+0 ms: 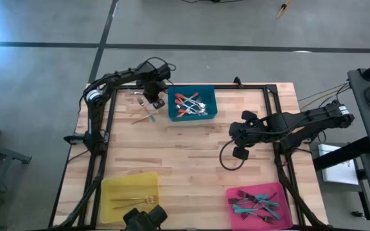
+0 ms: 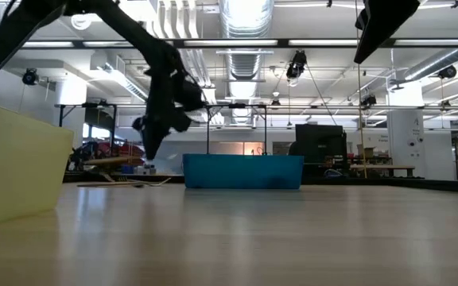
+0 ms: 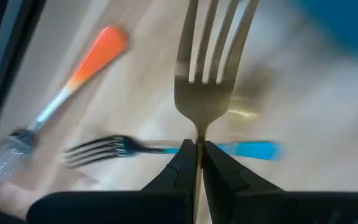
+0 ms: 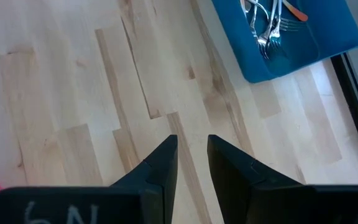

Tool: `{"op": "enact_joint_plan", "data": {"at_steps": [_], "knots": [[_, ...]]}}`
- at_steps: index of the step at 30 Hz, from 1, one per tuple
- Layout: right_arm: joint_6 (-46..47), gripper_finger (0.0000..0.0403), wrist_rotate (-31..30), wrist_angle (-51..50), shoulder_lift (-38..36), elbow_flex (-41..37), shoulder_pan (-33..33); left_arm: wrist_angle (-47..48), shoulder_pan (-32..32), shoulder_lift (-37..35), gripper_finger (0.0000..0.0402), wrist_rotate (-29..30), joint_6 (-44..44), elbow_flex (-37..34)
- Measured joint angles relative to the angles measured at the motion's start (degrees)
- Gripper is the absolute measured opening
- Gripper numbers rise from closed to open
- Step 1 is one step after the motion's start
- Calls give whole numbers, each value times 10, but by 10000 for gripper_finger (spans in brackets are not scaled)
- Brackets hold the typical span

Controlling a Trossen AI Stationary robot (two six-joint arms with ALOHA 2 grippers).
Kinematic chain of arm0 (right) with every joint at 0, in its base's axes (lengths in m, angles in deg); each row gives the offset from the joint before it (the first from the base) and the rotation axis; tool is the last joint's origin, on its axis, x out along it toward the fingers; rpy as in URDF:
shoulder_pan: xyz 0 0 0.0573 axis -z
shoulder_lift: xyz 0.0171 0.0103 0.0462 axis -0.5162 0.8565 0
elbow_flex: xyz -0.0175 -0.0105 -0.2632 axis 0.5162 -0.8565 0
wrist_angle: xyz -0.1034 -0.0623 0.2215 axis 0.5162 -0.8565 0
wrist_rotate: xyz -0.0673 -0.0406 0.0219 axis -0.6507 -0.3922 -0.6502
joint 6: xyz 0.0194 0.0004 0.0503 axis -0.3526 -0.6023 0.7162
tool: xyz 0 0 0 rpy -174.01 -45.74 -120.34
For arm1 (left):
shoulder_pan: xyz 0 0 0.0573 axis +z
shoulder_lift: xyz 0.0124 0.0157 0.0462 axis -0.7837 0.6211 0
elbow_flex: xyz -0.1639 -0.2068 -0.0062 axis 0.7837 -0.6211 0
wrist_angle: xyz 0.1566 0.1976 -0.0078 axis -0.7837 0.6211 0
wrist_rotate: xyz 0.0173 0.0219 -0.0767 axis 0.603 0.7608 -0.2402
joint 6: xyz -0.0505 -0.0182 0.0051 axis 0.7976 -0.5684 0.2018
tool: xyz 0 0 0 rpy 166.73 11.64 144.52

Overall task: Sort silverware by color (type)
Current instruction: Put the gold fork into the yellow bin

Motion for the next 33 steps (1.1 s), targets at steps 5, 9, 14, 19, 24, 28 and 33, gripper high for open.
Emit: {"op": "enact_joint_plan", "data": {"at_steps": [5, 9, 14, 19, 24, 28, 33], "knots": [[1, 79, 0, 2, 0, 0, 0, 31, -34, -82, 1, -134, 28, 18], [1, 79, 0, 4, 0, 0, 0, 31, -107, -175, 1, -196, 44, -1], [0, 79, -2, 8, 0, 0, 0, 30, -254, -286, 0, -170, 82, -43], [-4, 79, -16, 22, 0, 0, 0, 41, -397, -372, 0, -78, 200, -104], [-7, 79, -16, 38, 0, 0, 1, 20, -484, -440, 0, -84, 339, -197], [12, 79, -15, 38, 0, -1, 1, -49, -572, -465, 0, -107, 443, -281], [64, 79, -15, 37, 0, -9, 1, -105, -678, -459, 0, -109, 529, -338]]}}
